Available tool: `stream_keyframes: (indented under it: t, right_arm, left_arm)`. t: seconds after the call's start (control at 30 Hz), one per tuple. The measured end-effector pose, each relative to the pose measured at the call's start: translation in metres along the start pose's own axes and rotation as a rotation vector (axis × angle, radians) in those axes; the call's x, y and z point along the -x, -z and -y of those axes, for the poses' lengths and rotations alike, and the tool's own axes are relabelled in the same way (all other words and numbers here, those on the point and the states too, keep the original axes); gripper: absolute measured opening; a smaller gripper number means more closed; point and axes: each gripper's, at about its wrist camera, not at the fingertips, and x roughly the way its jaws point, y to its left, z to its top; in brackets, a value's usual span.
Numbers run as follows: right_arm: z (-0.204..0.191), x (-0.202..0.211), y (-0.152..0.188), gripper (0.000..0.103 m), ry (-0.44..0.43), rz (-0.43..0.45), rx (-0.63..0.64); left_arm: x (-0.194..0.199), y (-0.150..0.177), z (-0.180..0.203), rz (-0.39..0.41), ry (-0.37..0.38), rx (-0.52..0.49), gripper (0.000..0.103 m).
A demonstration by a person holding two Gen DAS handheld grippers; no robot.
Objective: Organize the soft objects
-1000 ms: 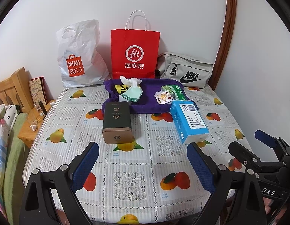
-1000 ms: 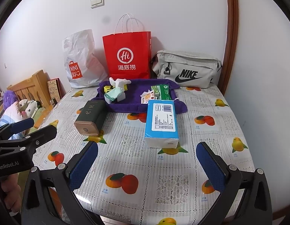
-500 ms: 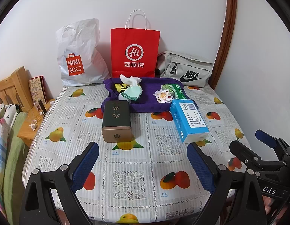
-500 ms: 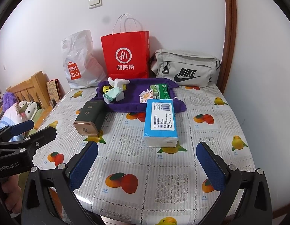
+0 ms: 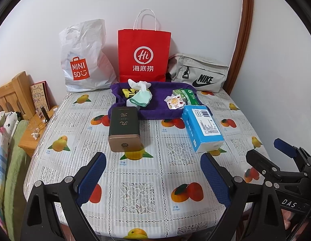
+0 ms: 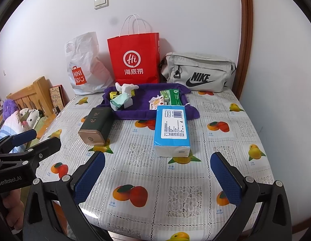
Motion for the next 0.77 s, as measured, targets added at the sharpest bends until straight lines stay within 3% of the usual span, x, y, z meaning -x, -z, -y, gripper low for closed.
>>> stream_keyframes:
  t: [0.77]
  right_arm:
    - [0.002, -0.014, 0.000, 0.103, -0.004, -0.014, -0.004]
  left_arm:
    - [-0.015, -0.006, -0.002, -0.010, 0.005, -0.017, 0.095]
